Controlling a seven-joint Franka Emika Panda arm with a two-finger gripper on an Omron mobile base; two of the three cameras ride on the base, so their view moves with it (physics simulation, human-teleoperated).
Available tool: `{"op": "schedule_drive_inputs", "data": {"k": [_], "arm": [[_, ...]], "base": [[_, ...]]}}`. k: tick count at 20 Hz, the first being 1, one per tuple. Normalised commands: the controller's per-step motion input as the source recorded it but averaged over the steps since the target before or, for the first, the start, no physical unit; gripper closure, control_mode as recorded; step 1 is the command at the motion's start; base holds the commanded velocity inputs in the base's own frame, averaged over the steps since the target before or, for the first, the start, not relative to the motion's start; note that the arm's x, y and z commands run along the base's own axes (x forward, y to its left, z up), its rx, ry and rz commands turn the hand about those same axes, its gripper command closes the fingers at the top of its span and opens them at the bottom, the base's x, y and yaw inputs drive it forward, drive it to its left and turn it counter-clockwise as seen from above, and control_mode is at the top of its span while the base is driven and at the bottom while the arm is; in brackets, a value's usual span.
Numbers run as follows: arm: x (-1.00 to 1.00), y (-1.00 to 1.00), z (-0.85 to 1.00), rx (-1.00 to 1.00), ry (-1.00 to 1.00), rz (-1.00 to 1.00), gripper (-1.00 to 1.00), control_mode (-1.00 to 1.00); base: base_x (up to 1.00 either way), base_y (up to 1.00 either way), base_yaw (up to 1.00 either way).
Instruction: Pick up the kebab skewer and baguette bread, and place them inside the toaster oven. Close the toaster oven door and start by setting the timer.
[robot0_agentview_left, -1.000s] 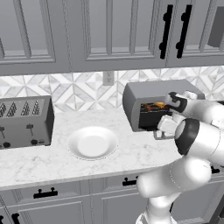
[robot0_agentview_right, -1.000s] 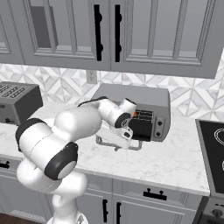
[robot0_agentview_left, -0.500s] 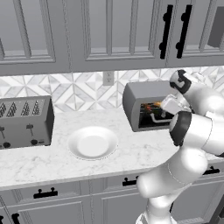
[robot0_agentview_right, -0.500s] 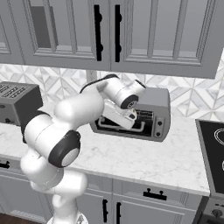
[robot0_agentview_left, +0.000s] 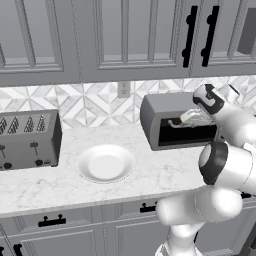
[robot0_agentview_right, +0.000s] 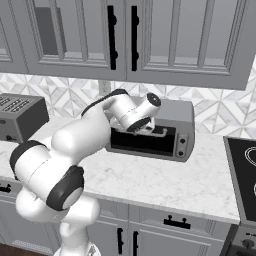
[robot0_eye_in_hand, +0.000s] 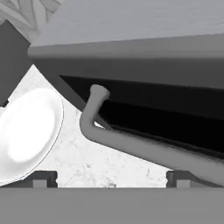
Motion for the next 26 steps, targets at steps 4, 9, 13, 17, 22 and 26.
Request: {"op": "schedule_drive_inputs", "data": {"k": [4, 9, 13, 17, 22, 26], "arm": [[0.44, 0.3, -0.2, -0.03, -0.37, -0.01, -1.0, -1.0], [0.05, 0.07, 0.09, -0.01, -0.23, 0.0, -1.0, -1.0], [-0.61, 0.0, 0.38, 0.0, -0.07, 0.0, -1.0, -1.0], [-0.69, -0.16, 0.42, 0.0, 0.0, -0.05, -1.0, -1.0], [-0.52, -0.45, 0.2, -0.01, 0.03, -0.13, -1.0, -1.0], [-0.33, -0.53, 0.01, -0.01, 0.07, -0.16, -1.0, -1.0]], "base": [[0.0, 0.0, 0.0], [0.0, 0.0, 0.0], [0.0, 0.0, 0.0], [0.0, 0.0, 0.0], [0.0, 0.0, 0.0], [0.0, 0.0, 0.0]]}}
